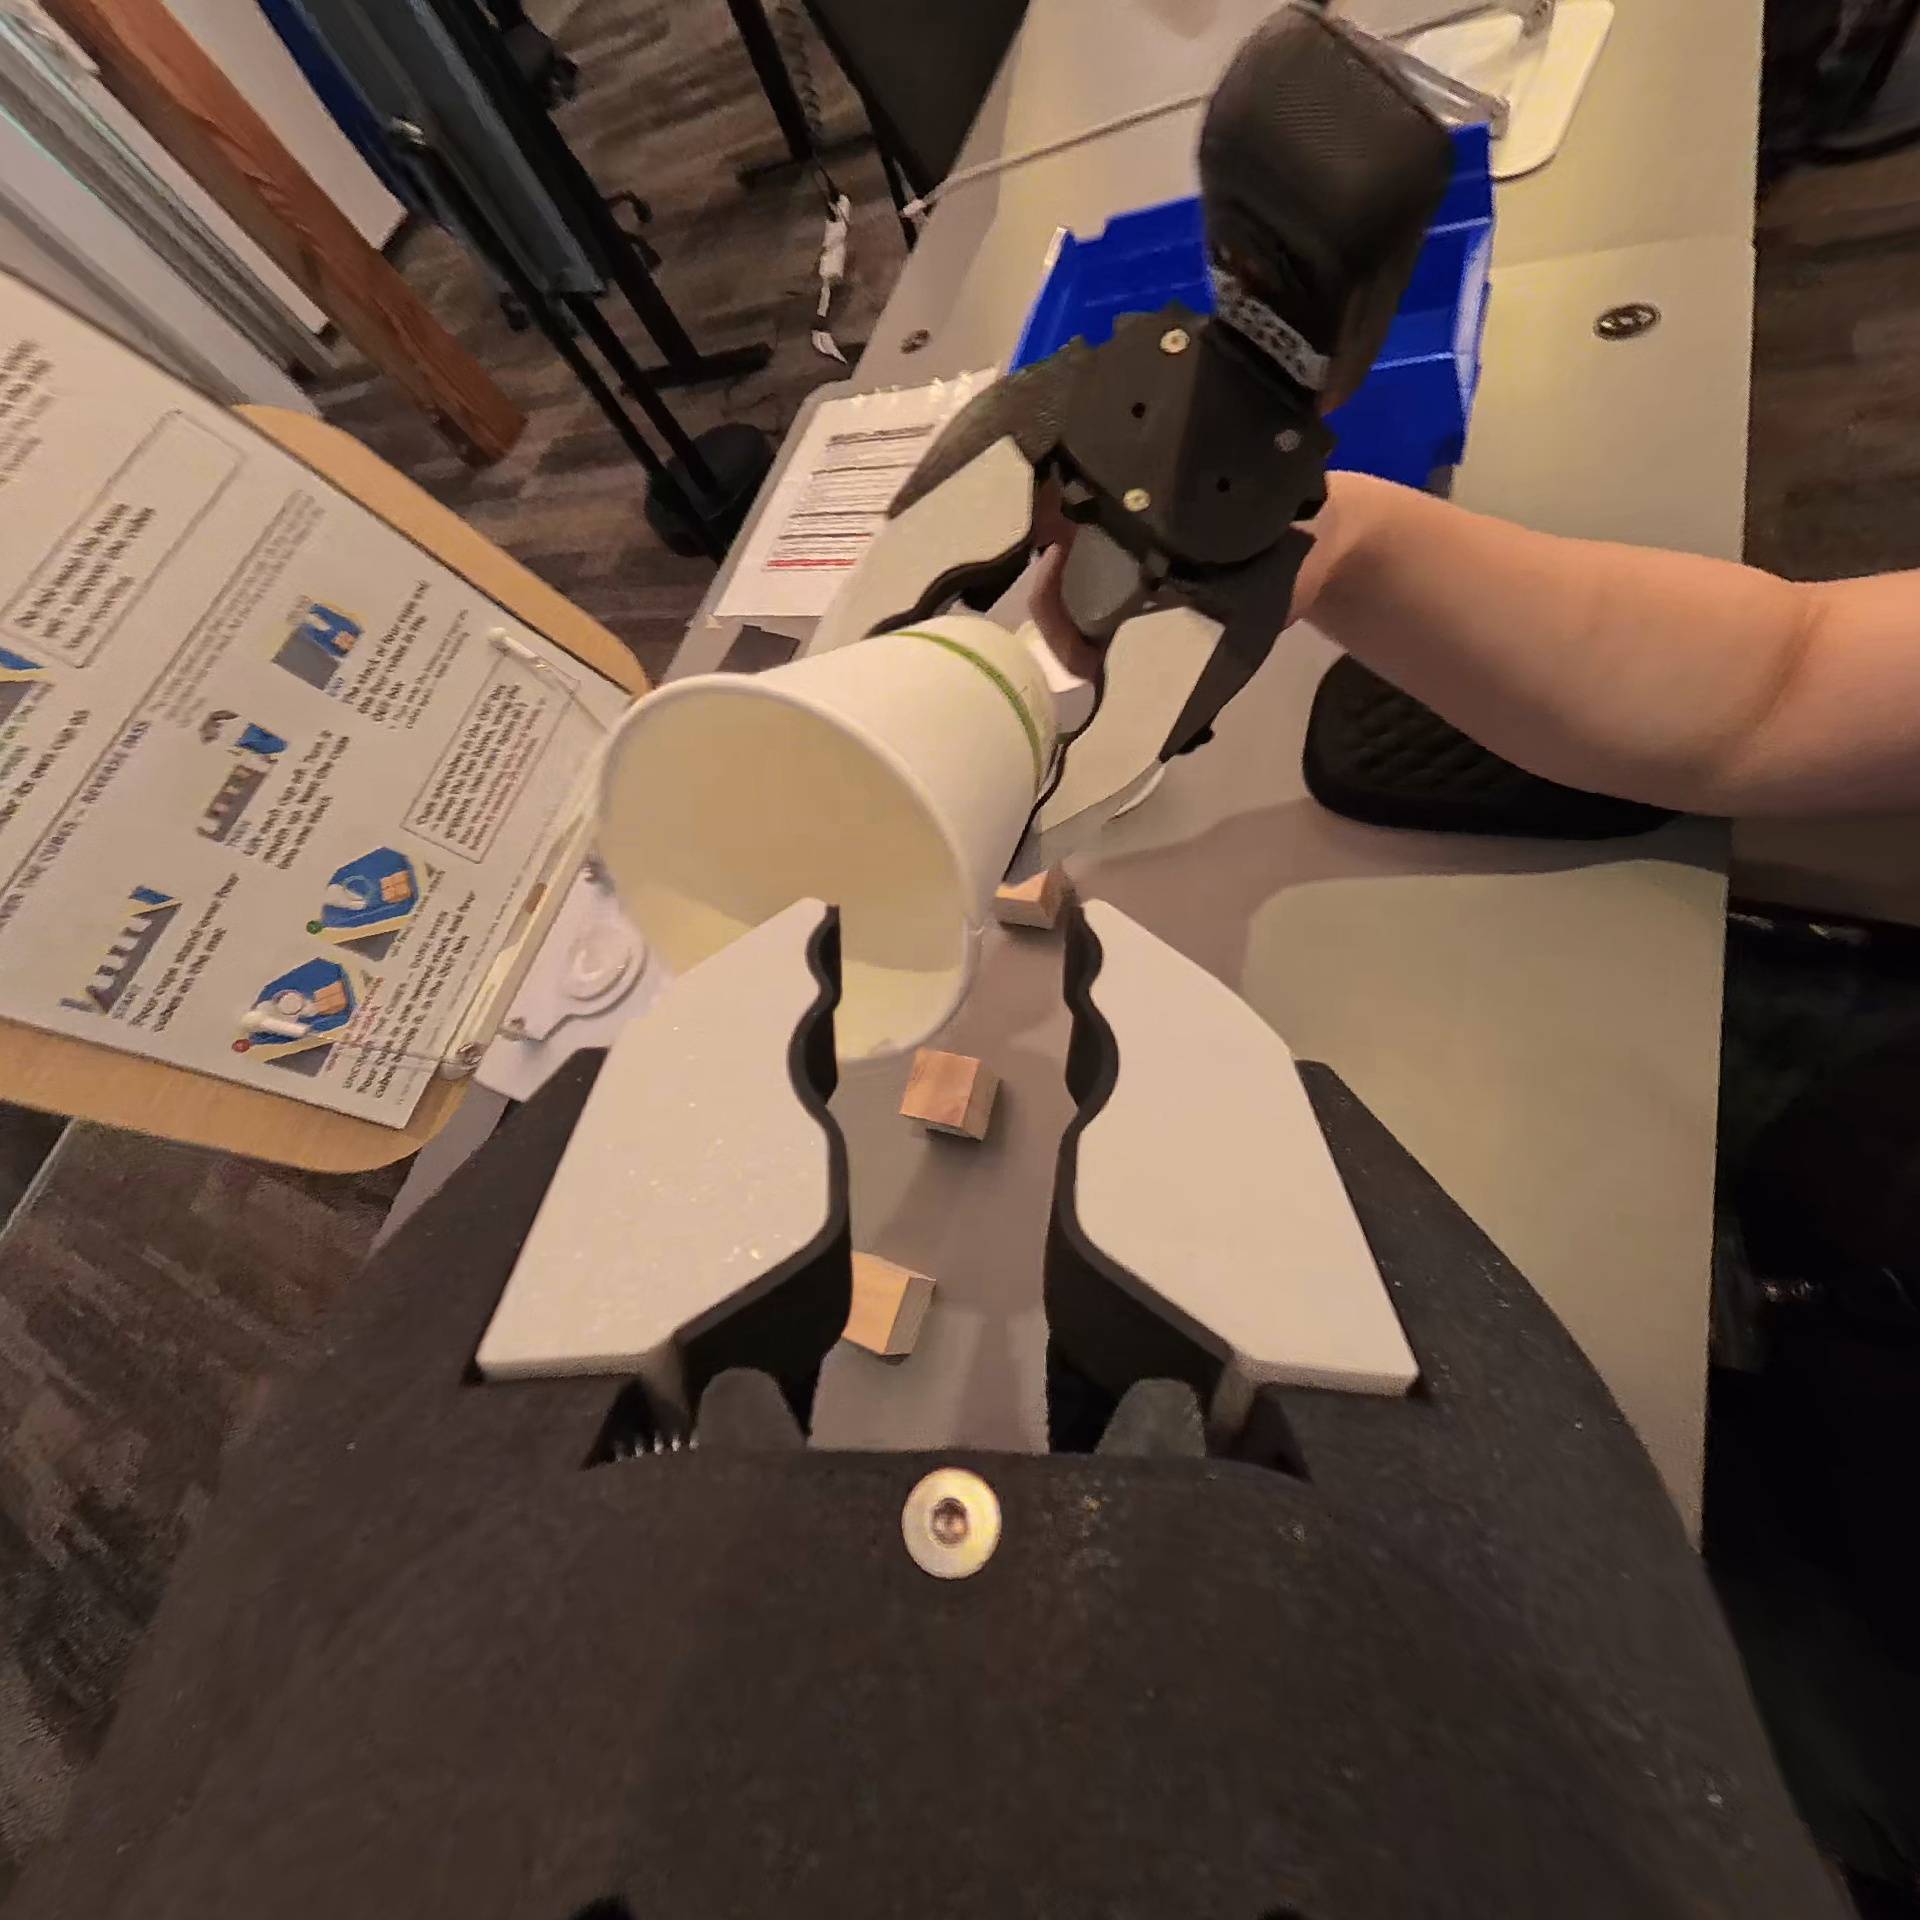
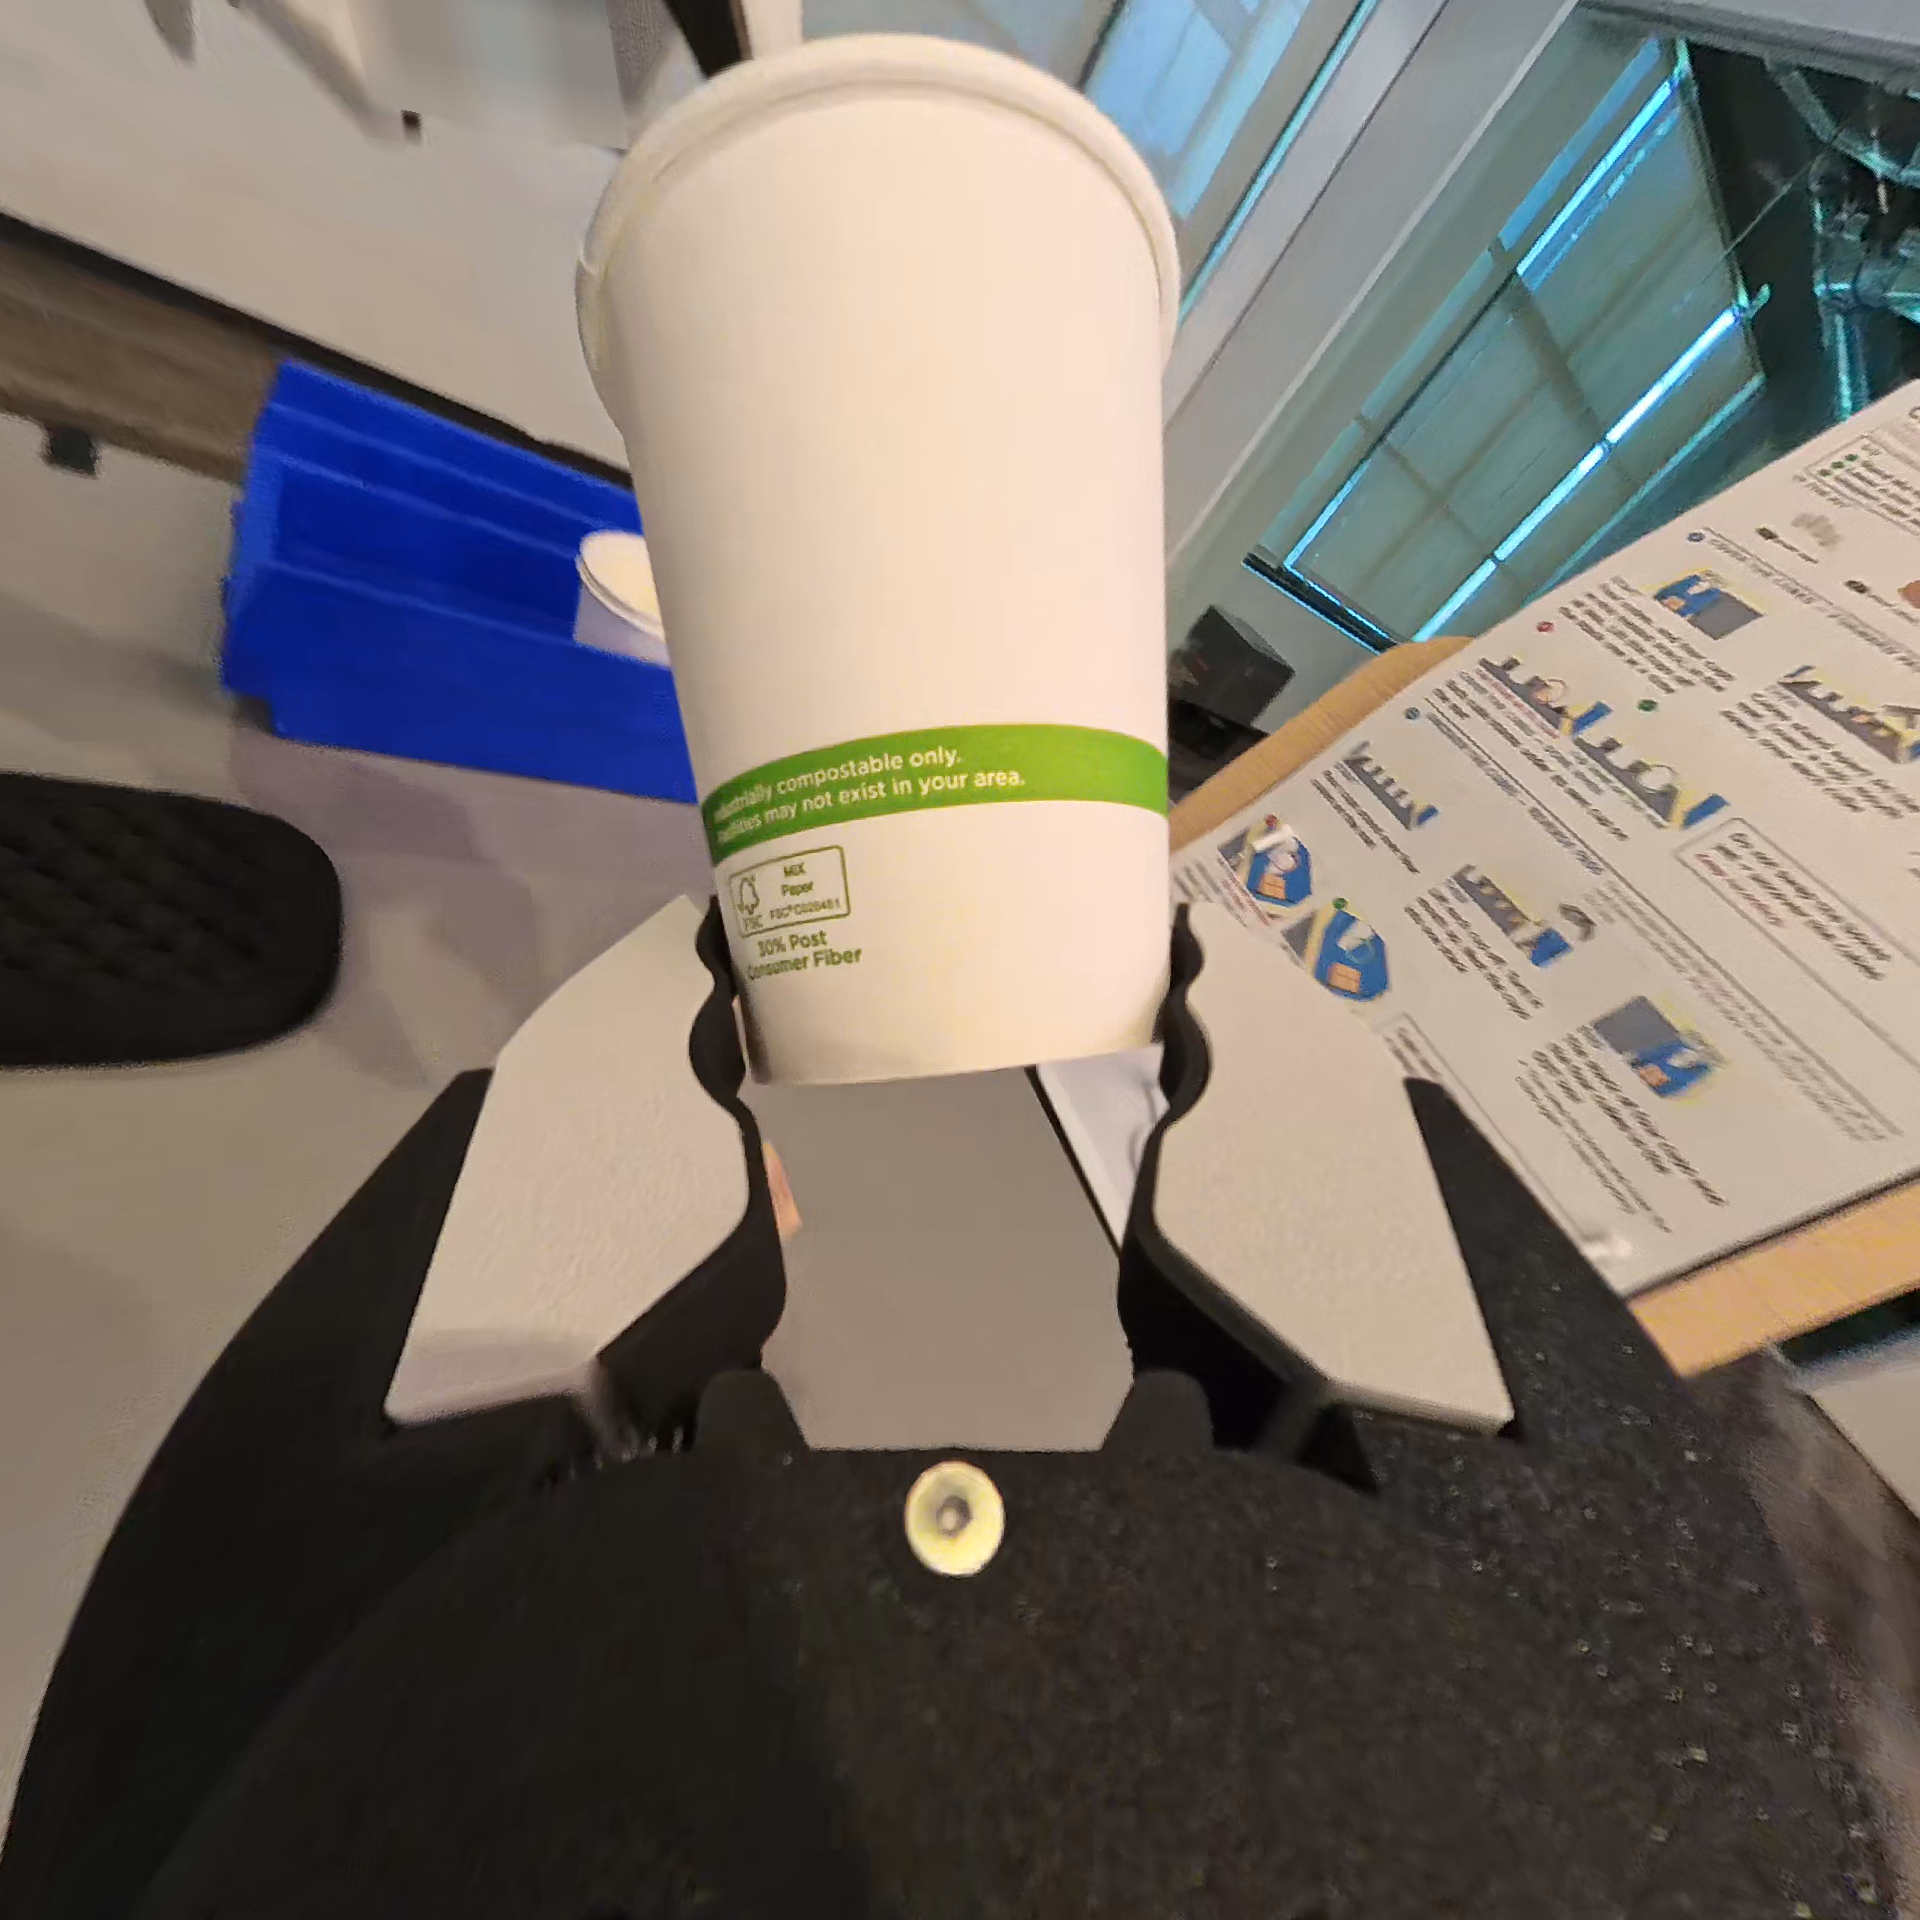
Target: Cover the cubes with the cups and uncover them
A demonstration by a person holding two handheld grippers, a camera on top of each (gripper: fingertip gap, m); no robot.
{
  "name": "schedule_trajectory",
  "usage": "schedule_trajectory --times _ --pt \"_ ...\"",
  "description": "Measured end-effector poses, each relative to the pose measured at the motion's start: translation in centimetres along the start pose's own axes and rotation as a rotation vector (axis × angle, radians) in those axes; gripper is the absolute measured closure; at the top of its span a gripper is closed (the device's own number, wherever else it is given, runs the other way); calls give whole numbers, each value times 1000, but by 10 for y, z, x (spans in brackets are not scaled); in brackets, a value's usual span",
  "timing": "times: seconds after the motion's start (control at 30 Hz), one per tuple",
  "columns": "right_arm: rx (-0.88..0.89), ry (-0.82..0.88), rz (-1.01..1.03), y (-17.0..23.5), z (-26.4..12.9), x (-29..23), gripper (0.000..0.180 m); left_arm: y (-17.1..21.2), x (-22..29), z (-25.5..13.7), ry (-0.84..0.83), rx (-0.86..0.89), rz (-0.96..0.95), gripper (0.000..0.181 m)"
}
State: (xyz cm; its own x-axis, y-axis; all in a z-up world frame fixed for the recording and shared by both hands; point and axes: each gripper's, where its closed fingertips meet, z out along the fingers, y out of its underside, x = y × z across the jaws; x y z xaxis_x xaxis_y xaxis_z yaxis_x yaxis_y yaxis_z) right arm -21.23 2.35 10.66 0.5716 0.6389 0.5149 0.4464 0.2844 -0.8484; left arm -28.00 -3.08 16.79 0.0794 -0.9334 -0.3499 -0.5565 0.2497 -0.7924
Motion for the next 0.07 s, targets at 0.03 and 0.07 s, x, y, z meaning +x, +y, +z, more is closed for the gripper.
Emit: schedule_trajectory --times 0.03,0.07 --pt "-35 10 -26 4 -3 2 101 4 -4 -7 -25 14 -13 140" --pt "-75 11 -51 8 -6 3 101 9 -9 -14 -51 30 -34 142"
